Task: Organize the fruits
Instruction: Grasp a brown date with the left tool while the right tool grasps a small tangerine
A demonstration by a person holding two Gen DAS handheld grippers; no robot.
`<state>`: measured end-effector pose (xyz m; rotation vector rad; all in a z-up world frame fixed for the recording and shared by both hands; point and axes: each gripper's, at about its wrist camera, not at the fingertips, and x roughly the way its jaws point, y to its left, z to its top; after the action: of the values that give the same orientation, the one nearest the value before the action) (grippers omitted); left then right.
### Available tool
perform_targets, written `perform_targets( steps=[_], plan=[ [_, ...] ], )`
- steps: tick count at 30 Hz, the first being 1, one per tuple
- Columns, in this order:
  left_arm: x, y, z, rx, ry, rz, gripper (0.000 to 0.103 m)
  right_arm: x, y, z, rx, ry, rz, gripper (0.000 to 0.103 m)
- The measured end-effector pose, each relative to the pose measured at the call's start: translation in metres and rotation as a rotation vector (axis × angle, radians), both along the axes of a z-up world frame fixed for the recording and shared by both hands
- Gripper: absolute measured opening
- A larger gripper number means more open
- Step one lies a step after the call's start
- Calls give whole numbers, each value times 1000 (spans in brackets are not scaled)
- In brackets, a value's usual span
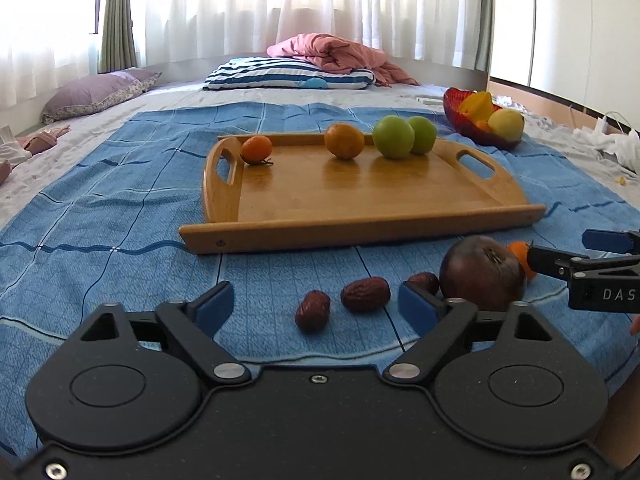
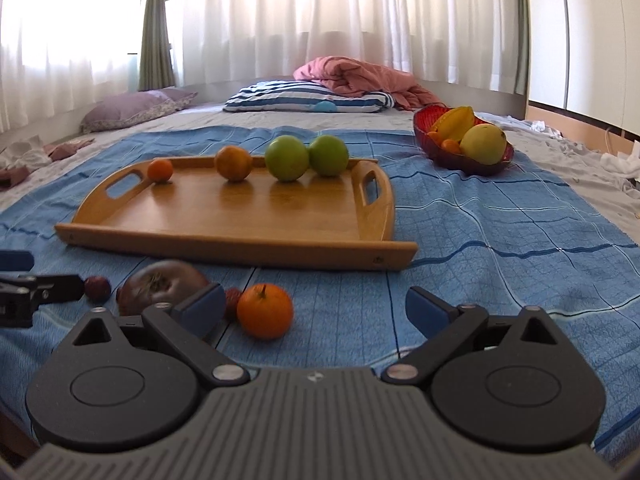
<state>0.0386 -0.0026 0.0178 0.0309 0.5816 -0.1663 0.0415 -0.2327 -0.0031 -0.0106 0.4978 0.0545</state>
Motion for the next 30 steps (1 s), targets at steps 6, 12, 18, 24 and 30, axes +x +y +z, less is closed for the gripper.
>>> perform_targets(
  steps=[6, 12, 18, 24, 30],
  plan=[
    [-2, 1, -5, 12, 17, 4, 53, -7, 1, -6, -4, -7, 15, 77],
    [0, 1, -9, 7, 39, 4, 44, -8, 6, -7, -18, -19, 45, 62],
    [5, 0, -9, -1, 42, 14, 44, -4, 13, -10, 1, -8, 85, 52],
    [9, -2, -13, 11, 47, 25, 40, 2, 20, -12, 2, 7, 115, 42],
    [12, -3, -13, 17, 45, 23, 20, 7, 21, -13, 11, 16, 111, 39]
  ],
)
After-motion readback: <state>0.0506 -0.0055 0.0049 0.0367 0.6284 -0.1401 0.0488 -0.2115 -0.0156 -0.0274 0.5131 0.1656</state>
